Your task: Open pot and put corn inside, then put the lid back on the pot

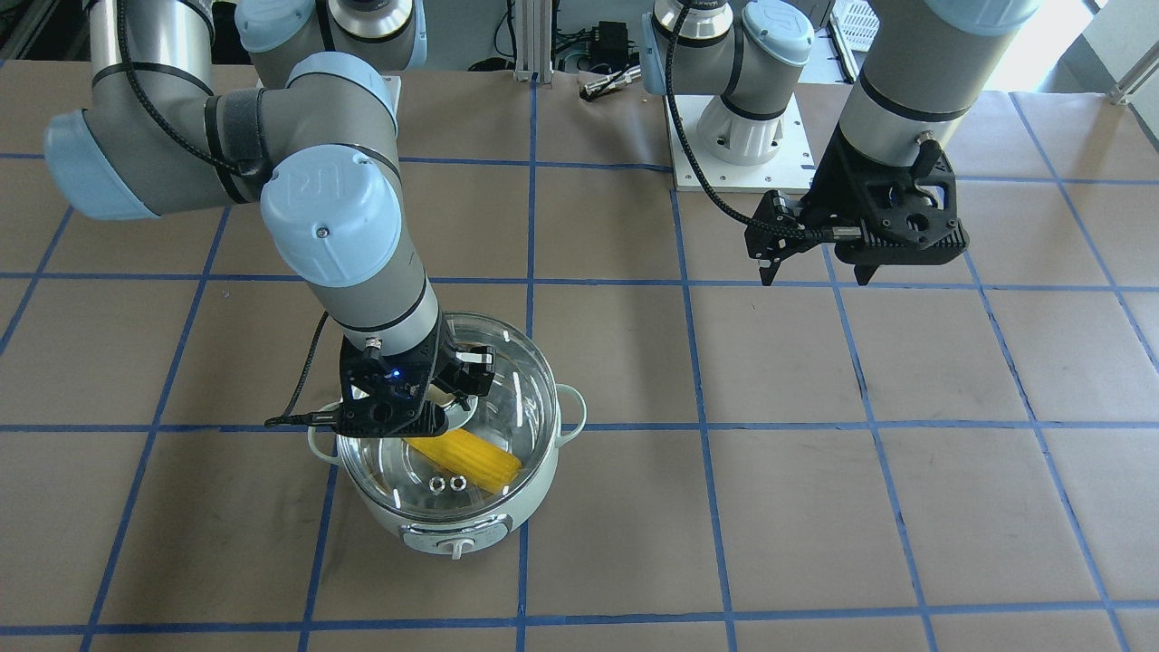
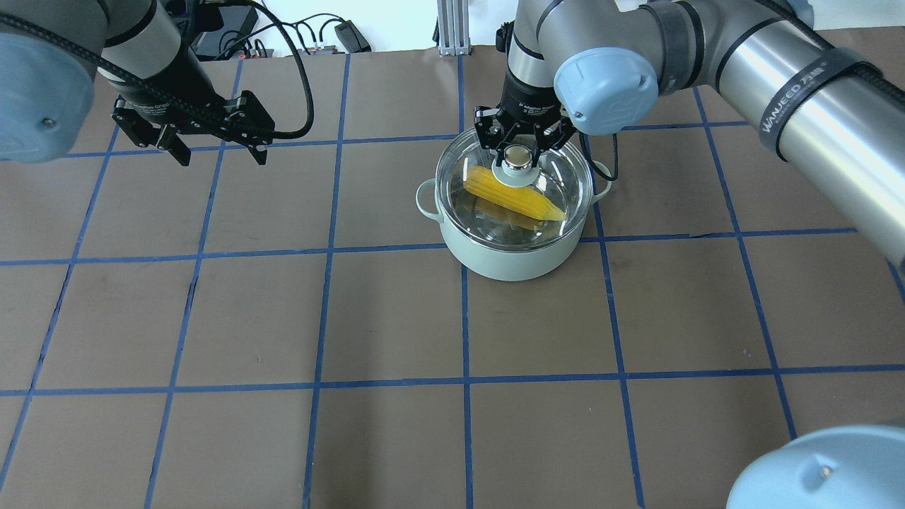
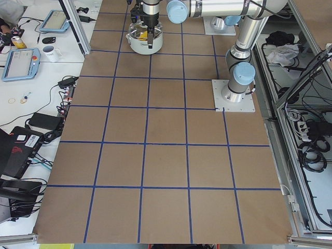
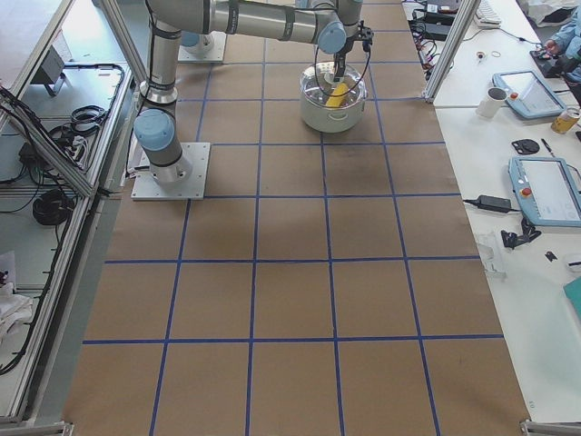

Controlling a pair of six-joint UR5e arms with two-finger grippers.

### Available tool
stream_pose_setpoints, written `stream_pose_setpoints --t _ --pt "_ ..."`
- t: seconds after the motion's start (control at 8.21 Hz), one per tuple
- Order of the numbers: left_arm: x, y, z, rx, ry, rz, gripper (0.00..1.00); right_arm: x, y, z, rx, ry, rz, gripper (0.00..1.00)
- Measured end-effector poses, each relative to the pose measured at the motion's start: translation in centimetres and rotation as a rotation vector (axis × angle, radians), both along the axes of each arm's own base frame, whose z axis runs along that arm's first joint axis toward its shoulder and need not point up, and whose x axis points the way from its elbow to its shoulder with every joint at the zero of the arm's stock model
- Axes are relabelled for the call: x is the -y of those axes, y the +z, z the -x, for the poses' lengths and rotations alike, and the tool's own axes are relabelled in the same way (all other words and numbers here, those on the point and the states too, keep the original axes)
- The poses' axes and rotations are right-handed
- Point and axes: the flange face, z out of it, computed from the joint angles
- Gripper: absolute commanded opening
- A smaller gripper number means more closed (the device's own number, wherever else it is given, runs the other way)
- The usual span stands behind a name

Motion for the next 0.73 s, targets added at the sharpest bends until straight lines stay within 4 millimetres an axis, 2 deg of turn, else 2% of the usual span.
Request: stream_pose_setpoints --t 0.12,0.24,0.49,0.61,0.73 --pt "-0.03 0.07 0.0 0.001 0.0 0.004 1.0 0.03 0.01 -0.01 0.001 0.0 0.003 0.2" --pt "-0.05 0.05 0.0 0.002 0.0 0.007 1.0 0.04 -0.01 -0.01 0.001 0.0 0.005 0.29" --pt "-0.13 -0.05 0.04 0.002 -0.002 0.007 1.0 0.04 -0.04 0.0 0.0 -0.002 0.006 0.72" --pt "-0.15 -0.09 0.03 0.002 -0.002 0.006 1.0 0.02 -0.11 0.01 0.0 -0.005 0.004 0.79" --pt "-0.16 -0.16 0.02 0.002 -0.002 0.005 1.0 -0.04 -0.28 0.02 -0.001 -0.008 0.001 0.81"
